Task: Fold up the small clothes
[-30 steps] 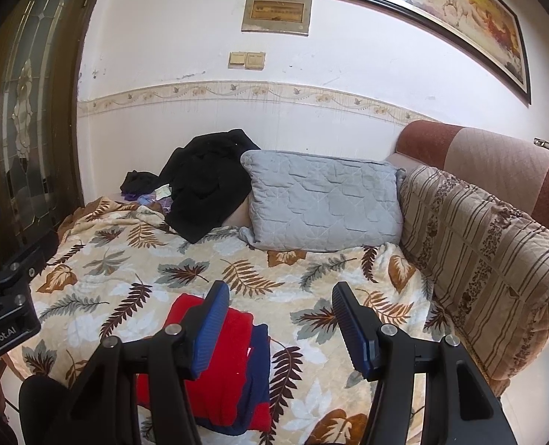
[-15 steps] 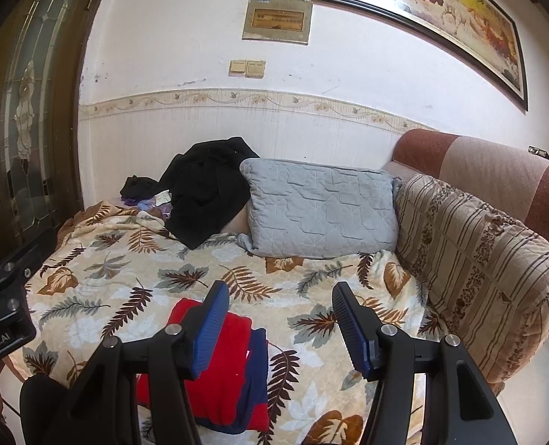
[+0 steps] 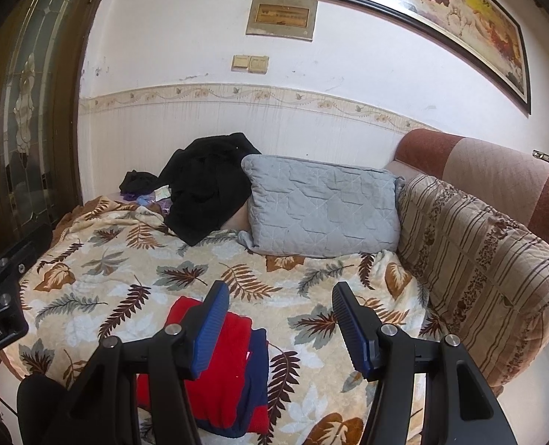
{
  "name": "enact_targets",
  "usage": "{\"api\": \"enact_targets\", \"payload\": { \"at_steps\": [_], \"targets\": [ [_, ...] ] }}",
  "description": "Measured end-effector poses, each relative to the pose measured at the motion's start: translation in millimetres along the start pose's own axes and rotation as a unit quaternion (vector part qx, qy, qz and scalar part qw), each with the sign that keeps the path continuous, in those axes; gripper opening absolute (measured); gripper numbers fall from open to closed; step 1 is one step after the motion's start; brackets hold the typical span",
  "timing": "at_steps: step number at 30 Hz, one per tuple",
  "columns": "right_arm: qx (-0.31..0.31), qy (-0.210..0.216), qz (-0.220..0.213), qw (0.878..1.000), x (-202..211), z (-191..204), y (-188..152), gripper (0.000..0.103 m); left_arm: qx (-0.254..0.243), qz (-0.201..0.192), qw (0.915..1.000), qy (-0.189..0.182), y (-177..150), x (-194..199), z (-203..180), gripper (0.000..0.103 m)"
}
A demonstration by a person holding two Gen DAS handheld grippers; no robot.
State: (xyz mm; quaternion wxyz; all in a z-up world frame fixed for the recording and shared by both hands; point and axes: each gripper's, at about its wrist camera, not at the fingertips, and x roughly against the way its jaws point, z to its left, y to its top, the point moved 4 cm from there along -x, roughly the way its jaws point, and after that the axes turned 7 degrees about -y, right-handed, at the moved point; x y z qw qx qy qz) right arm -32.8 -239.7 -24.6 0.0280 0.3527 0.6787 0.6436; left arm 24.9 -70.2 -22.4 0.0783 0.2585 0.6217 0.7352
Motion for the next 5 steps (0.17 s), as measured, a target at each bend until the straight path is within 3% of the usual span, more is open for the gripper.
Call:
{"api": "enact_targets", "payload": {
  "at_steps": [5],
  "targets": [
    [0.006, -0.001, 0.018, 1.000, -29, 4, -5, 0.062, 0.015, 0.015, 0.9997, -0.009, -10, -23, 8, 0.100]
  ]
}}
